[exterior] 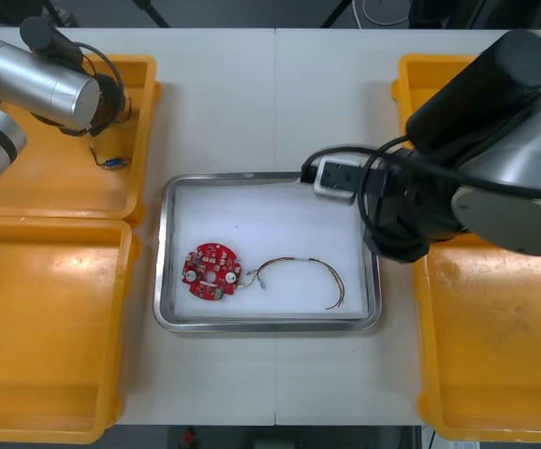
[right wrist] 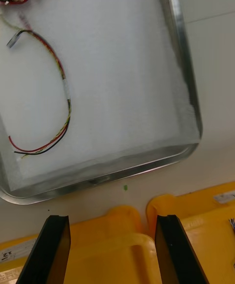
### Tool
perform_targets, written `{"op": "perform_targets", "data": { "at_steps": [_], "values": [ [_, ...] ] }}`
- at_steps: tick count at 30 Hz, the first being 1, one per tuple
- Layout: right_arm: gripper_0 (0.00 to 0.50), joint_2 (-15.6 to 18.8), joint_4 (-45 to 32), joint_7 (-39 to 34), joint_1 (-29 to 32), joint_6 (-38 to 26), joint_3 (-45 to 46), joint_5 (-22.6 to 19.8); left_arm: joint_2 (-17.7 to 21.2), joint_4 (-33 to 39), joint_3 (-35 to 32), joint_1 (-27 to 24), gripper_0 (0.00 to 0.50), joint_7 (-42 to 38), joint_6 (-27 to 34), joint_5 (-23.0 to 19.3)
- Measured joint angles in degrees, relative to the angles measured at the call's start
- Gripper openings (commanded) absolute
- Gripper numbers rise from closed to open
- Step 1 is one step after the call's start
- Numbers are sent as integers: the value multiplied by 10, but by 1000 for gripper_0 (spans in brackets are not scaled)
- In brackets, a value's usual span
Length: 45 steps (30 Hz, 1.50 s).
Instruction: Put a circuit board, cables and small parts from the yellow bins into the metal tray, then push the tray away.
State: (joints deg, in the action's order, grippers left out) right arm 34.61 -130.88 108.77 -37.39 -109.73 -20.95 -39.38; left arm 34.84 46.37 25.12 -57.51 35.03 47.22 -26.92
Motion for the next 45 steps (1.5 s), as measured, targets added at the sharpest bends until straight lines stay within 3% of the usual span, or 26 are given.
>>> {"op": "perform_targets", "data": {
  "at_steps": [13,21,28,33,38,41,45],
  "values": [
    [500,-2,-11,-183,26,-1,171,-12,0,0,-18,-3,0,0,45,-10],
    [500,16,-1,-192,65,-1,264,-20,6,47,-66,-3,0,10,157,-21],
    [500,22,68,-192,71,-1,343,-20,33,147,-119,-3,0,50,299,-53],
    [500,22,109,-192,67,-1,357,14,49,218,-144,-3,0,101,398,-71],
    [500,22,197,-197,32,-1,357,29,56,319,-145,3,0,122,484,-81],
    [500,20,253,-206,-3,-1,357,60,56,397,-145,19,0,122,517,-103],
    [500,4,310,-219,-48,-1,355,132,56,494,-143,50,0,122,545,-141]
  ]
}}
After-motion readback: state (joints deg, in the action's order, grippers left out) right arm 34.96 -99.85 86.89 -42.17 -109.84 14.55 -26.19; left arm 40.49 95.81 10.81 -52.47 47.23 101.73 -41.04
